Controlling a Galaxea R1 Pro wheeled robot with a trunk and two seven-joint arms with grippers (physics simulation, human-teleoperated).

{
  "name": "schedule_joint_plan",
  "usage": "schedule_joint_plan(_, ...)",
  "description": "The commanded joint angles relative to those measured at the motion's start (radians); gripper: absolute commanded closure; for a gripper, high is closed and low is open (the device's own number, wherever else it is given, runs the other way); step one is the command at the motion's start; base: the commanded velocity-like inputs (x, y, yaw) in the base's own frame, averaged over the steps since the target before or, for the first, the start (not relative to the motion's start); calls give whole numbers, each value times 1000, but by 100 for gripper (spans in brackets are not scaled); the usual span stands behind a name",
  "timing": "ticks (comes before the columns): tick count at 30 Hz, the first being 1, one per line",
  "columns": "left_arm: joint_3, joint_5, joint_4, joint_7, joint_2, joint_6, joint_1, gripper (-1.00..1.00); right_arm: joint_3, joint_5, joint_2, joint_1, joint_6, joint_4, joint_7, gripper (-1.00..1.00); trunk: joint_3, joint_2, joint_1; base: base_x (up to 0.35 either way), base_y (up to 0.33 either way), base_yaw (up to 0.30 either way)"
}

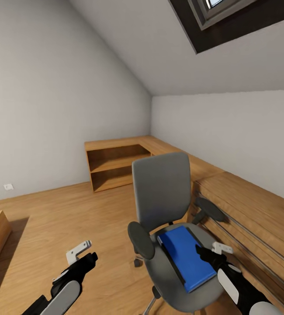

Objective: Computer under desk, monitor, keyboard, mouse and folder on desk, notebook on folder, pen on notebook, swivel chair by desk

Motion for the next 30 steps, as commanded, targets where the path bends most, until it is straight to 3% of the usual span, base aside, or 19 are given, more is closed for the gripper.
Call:
schedule_joint_plan(1, -2, 17, -19, 6, 13, 9, -1, -100, 6, -9, -1, -1, 0, -1, 0, -100, -4, -8, 4, 0, 0, 0)
schedule_joint_plan(6, -6, 90, -65, 6, 68, 10, -1, -100, 6, -9, -1, -1, 0, -1, 0, -100, -20, -43, 23, 0, 0, 0)
schedule_joint_plan(8, -6, 122, -75, 6, 84, 10, -1, -100, 6, -9, -1, -1, 0, -1, 0, -100, -20, -43, 23, 0, 0, 0)
schedule_joint_plan(11, -7, 138, -80, 6, 92, 10, -1, -100, 5, -9, -2, -1, -1, -1, 2, -100, -20, -43, 23, 0, 0, 0)
schedule_joint_plan(16, -16, 149, -84, 7, 97, 11, -1, -100, -8, -15, -2, -1, -4, -6, 4, -100, -20, -43, 23, 0, 0, 0)
schedule_joint_plan(21, -60, 149, -84, 8, 99, 8, -1, -100, -46, -22, 0, -1, -5, -51, 4, -100, -20, -43, 23, 0, 0, 0)
schedule_joint_plan(25, -83, 146, -66, 11, 76, 4, -1, -100, -50, -11, 6, -1, 16, -62, -9, -100, -20, -43, 23, 0, 0, 0)
schedule_joint_plan(30, -97, 147, -75, 10, 68, 5, -1, -100, -47, -11, 10, -1, 4, -55, -5, -100, -29, -64, 35, 0, 0, 0)
